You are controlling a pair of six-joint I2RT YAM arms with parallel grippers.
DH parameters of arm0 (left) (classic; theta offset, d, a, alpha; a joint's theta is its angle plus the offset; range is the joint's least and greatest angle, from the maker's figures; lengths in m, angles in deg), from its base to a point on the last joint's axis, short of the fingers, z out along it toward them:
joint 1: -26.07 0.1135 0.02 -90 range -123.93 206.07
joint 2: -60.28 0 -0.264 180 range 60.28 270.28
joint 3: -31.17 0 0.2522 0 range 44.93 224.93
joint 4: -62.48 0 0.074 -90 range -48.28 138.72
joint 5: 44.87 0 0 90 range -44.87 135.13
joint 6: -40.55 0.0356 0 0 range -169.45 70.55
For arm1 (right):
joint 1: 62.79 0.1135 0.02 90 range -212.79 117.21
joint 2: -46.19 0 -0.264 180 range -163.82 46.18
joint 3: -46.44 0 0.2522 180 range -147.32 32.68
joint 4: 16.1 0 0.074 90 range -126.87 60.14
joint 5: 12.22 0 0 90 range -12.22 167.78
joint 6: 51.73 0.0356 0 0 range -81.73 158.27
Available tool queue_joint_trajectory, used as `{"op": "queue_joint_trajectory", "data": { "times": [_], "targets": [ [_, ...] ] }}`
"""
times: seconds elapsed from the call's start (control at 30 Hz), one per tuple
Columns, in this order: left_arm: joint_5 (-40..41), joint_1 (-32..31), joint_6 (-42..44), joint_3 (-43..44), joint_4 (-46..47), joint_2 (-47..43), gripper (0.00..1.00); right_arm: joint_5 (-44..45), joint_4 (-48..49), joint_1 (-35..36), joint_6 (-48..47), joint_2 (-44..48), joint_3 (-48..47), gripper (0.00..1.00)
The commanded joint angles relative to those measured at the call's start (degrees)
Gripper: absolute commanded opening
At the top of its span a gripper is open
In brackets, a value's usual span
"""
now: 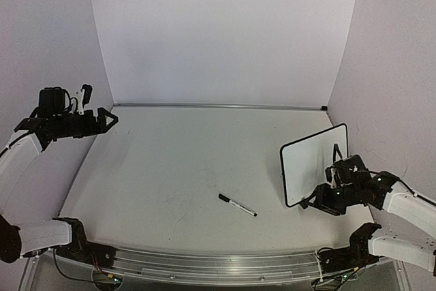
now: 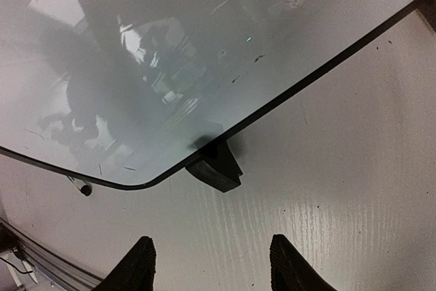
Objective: Write a sentence on the whiteboard
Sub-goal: Move the whiteboard to the center of the board.
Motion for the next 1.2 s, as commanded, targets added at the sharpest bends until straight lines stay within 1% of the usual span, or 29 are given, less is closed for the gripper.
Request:
{"op": "queue_joint_trajectory", "data": {
  "times": [0.0,0.3,0.53,0.83,1.17],
  "targets": [
    [-1.92,0.06,0.84,-0.11,1.64,0.30,1.00,3.72,4.92,1.10,2.55,-0.80,1.51,0.53],
    [-2.50,0.06,0.93,-0.39,1.66,0.19,0.99,5.59,10.17,1.66,2.10,-4.81,2.84,0.52],
    [-2.75,0.06,0.84,-0.39,1.75,0.38,1.00,4.24,16.27,1.75,1.53,-9.15,3.80,0.51],
    [-2.79,0.06,0.84,-0.13,1.44,1.28,1.00,3.01,20.43,2.64,-0.24,-11.99,4.36,0.42],
    [-2.84,0.05,0.75,-0.01,1.35,1.87,1.00,2.48,23.50,4.58,-0.73,-12.56,5.51,0.39]
  ]
}}
